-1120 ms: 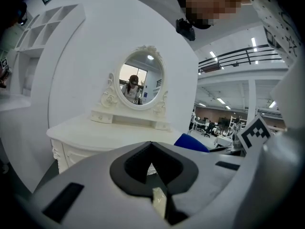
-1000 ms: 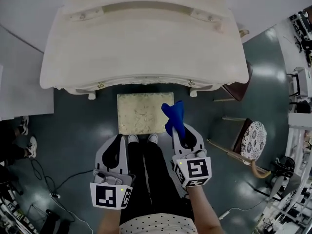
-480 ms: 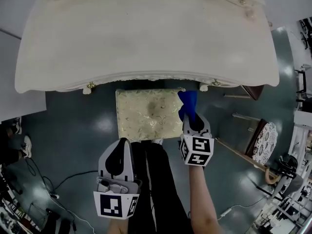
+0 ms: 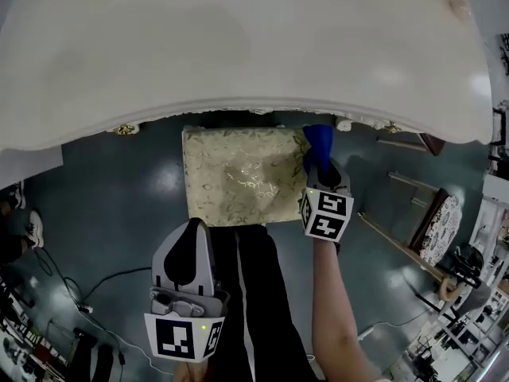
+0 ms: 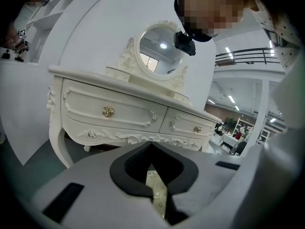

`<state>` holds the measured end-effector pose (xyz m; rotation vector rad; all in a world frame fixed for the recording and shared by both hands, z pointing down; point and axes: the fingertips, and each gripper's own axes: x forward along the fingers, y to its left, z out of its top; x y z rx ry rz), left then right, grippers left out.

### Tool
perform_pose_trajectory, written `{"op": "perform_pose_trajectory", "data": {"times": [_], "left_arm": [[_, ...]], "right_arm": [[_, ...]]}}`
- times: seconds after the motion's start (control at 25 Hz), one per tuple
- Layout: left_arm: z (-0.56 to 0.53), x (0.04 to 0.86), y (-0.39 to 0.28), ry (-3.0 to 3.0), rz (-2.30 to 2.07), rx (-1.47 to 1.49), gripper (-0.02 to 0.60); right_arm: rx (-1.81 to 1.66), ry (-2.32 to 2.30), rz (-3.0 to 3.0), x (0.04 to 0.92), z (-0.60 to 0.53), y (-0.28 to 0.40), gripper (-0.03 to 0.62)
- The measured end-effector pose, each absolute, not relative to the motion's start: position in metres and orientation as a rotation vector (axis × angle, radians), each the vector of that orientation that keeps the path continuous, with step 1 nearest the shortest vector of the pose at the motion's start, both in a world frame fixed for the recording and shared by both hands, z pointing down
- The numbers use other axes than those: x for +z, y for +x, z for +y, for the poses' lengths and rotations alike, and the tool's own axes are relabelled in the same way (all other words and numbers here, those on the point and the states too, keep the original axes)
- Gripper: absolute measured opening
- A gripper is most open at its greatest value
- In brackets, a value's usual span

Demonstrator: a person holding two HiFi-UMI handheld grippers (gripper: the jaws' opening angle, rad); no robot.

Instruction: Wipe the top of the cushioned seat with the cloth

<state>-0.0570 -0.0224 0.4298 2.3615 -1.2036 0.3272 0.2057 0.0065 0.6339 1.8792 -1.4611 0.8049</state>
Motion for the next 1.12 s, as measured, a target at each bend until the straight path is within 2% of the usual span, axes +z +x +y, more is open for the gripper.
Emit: {"op": "perform_pose_trajectory", "data": {"times": [0.24, 1.12], "left_arm": [[-0.033, 0.436, -0.048, 2.350, -1.198, 0.340, -0.008], [-0.029, 0.427, -0.048, 2.320, -1.216, 0.290, -0.008]], "right_arm": [[0.811, 1.767, -1.424, 0.672, 0.007, 0.201, 0.061], [0.795, 1.784, -1.403, 0.669, -0.001, 0.184, 0.060]]}}
